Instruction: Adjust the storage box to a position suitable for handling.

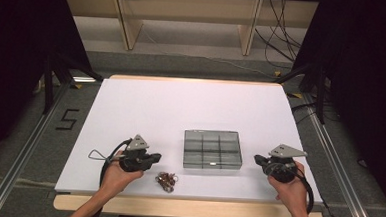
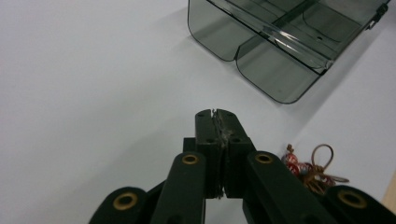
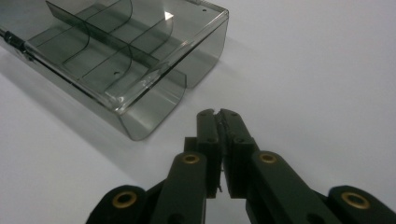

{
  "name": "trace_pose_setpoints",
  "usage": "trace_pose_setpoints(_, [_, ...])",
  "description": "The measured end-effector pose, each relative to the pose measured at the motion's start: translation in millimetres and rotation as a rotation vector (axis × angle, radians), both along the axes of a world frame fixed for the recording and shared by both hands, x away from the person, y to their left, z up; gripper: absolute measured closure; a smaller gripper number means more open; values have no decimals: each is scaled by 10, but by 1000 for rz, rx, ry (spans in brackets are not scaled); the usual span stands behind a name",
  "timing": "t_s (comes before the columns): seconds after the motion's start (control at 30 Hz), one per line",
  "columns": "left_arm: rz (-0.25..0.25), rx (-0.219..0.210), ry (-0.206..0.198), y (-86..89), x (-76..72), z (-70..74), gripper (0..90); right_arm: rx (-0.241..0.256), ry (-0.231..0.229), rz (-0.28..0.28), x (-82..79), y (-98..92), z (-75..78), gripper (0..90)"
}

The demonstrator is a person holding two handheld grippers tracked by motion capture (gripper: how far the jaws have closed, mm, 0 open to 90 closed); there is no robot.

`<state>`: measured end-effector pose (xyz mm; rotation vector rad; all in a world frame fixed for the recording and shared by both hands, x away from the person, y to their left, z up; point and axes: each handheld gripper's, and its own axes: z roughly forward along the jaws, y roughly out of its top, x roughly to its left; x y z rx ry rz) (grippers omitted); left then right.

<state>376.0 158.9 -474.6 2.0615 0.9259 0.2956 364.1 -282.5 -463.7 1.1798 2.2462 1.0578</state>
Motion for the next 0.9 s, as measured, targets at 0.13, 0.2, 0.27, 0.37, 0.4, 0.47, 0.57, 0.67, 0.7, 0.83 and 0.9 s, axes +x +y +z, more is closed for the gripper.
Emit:
trace_pose_setpoints(0.13, [-6,13,11,-105,107,-8,892,1,27,-7,86,62,-12,900])
trace_pose_setpoints(0.2, [-13,12,25,-148,161,-10,893,-24,-5,27,178,78,-23,900])
trace_pose_setpoints(0.27, [-4,-14,26,-187,183,-16,893,-24,17,22,208,109,-21,900])
trace_pose_setpoints(0.37, [-4,-4,30,-224,208,-4,893,-33,11,40,265,135,-53,900])
trace_pose_setpoints(0.4, [-4,-4,30,-224,208,-4,893,-33,11,40,265,135,-53,900])
trace_pose_setpoints(0.47, [-18,6,25,-290,240,-10,893,-33,13,48,312,148,-67,900])
trace_pose_setpoints(0.57, [-26,3,32,-364,283,-26,892,-19,35,38,346,175,-67,900])
trace_pose_setpoints(0.67, [-35,8,35,-416,343,-26,892,-6,34,45,394,199,-84,900])
trace_pose_setpoints(0.7, [-35,8,35,-416,343,-26,893,-6,34,45,394,199,-84,900])
trace_pose_setpoints(0.83, [-24,-1,53,-473,364,-66,893,-11,49,53,441,227,-119,900])
trace_pose_setpoints(0.9, [-28,10,49,-480,372,-60,894,-3,50,63,477,229,-146,900])
